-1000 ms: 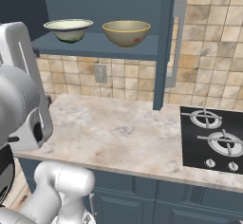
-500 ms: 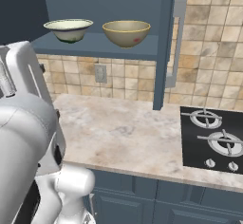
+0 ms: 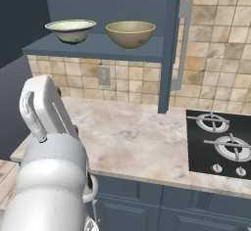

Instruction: Open the cabinet. Pick the bowls from the counter and place them in the cabinet. Then close the cabinet.

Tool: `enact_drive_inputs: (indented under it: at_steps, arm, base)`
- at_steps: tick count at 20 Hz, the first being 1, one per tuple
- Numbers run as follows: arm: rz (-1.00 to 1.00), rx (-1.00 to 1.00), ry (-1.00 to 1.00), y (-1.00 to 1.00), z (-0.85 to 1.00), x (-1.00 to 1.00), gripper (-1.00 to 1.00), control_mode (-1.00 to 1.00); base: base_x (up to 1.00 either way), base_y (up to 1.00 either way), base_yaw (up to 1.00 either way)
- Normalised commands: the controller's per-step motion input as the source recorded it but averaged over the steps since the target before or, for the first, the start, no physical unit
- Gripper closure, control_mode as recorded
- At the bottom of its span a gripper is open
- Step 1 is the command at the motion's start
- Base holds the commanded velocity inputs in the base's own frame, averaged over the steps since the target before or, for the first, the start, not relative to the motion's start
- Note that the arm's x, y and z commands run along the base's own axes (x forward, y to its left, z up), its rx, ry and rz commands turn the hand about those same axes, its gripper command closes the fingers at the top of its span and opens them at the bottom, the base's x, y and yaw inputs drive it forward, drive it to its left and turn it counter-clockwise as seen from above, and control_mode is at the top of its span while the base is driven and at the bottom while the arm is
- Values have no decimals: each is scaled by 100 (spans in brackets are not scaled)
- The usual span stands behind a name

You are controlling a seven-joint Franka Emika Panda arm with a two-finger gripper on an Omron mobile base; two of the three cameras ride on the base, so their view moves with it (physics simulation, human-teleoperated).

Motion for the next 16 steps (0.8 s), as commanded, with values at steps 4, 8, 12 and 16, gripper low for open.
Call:
enact_drive_inputs:
  at_steps: [4,8,12,16]
  arm:
    - [10,1,1,-32,0,0,-100,-100]
    - [14,8,10,-53,0,0,-100,-100]
    - [16,8,10,-46,0,7,-100,-100]
    - [20,5,0,-26,0,28,-100,-100]
  base:
    - [0,0,0]
    - [0,0,0]
    - [0,0,0]
    - [0,0,0]
